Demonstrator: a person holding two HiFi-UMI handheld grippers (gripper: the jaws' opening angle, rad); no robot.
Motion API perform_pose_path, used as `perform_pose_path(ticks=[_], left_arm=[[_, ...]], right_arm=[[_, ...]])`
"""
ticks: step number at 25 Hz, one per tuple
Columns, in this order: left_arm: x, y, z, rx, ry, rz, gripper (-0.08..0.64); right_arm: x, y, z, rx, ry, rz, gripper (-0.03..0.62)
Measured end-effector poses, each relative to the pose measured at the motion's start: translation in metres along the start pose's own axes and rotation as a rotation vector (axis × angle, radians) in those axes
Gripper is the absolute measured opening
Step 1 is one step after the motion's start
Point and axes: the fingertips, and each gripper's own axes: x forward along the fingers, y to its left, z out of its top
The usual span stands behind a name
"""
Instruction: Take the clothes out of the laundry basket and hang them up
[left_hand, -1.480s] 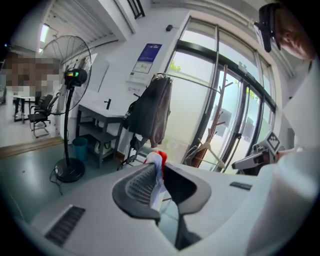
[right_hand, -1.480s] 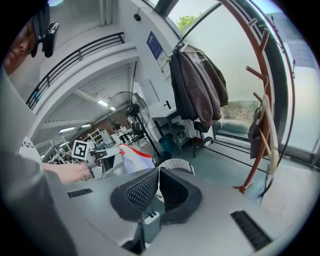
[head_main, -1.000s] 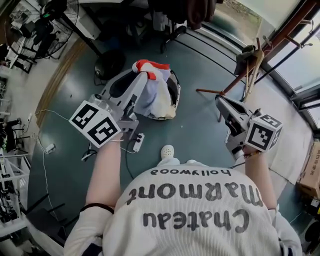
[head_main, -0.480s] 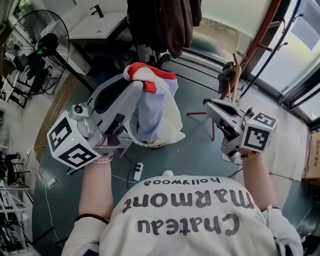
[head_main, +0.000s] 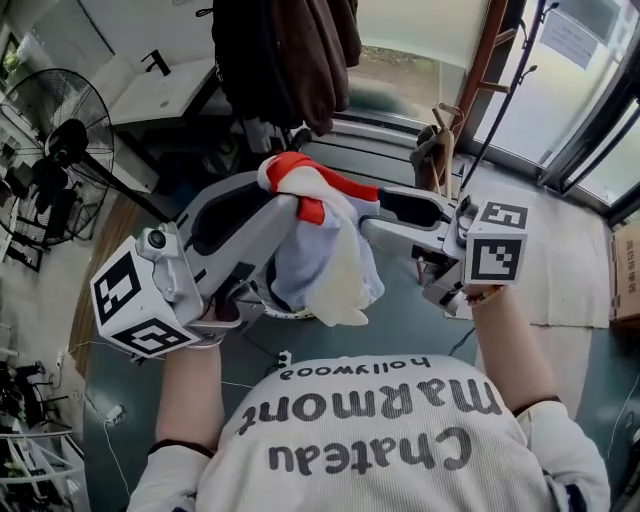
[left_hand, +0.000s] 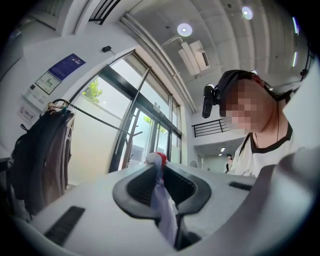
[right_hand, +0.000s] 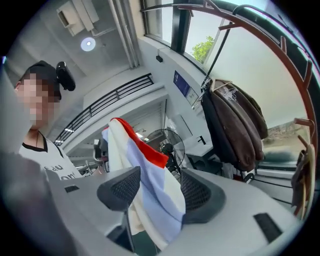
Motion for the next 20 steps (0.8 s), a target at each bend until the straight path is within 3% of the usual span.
perform_pose_path(ticks=[2, 3, 4, 5, 13, 20], left_arm=[[0.004, -0.002, -0.009, -0.015, 0.012, -0.031, 0.054], [0.003, 0.000, -0.012, -0.024, 0.019, -0.040, 0.054], [0.001, 0.003, -0.014, -0.030, 0.027, -0.045, 0.054], [-0.001, 0.007, -0.016, -0.034, 0.036, -0.045, 0.054], [0.013, 0.028, -0.070, -0.096, 0.123, -0.015, 0.057], [0.034, 0.041, -0.116, -0.135, 0.220, -0.057, 0.061]], right_arm=[[0.002, -0.004, -0.004, -0.001, -0.009, -0.032, 0.249], [0.002, -0.005, -0.004, 0.000, -0.027, -0.052, 0.192], [0.002, -0.006, -0.001, 0.003, -0.050, -0.074, 0.077], [-0.001, -0.006, 0.004, 0.005, -0.076, -0.098, 0.043], [-0.091, 0.005, 0.074, -0.064, -0.323, -0.249, 0.037], [-0.119, 0.022, 0.108, -0.220, -0.381, -0.366, 0.037]])
